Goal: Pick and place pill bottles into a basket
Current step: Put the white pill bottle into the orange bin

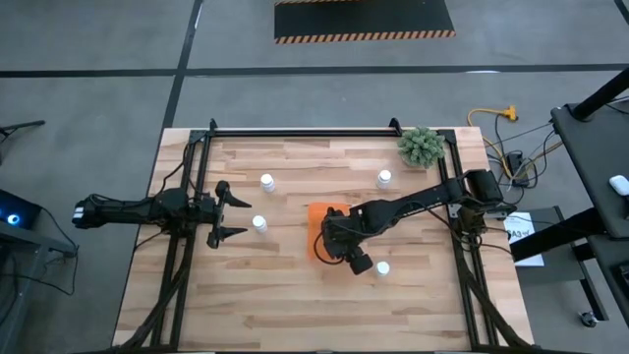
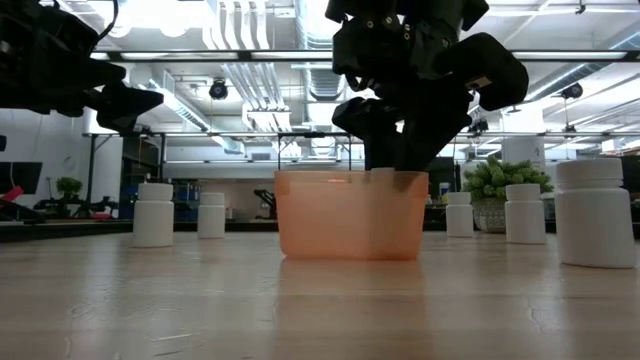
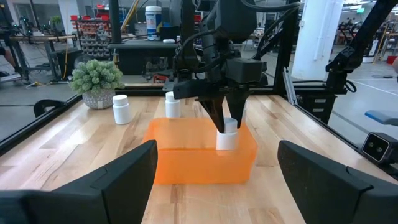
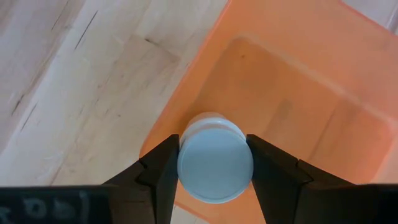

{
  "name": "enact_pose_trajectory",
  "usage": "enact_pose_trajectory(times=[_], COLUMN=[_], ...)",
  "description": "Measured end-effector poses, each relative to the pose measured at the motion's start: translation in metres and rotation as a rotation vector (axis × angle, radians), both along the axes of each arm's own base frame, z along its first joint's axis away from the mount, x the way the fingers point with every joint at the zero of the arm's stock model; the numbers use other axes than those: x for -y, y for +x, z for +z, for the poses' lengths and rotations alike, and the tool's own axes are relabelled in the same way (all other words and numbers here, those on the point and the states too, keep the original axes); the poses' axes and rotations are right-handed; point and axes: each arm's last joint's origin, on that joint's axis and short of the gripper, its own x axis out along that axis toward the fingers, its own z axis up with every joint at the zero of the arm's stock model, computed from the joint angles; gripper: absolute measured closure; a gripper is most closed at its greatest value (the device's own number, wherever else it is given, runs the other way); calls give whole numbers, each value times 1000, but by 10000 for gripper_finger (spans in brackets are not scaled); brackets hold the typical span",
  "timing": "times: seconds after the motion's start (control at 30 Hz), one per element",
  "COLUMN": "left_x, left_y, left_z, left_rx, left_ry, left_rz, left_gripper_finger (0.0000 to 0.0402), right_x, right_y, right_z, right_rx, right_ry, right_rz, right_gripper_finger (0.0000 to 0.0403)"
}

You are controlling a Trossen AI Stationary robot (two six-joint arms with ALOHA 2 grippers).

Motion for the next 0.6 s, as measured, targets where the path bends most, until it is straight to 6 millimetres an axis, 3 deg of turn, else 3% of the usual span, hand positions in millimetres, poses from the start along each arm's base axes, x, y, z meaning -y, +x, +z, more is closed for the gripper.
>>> enact_pose_trajectory(times=[0.6], left_x=[0], left_y=[0], left_z=[0], left_rx=[0], left_ry=[0], left_rz=[0], left_gripper_finger=[87], right_x=[0], right_y=[0], right_z=[-3], right_rx=[-7], right_ry=[-2], right_rz=[-3], right_gripper_finger=[191])
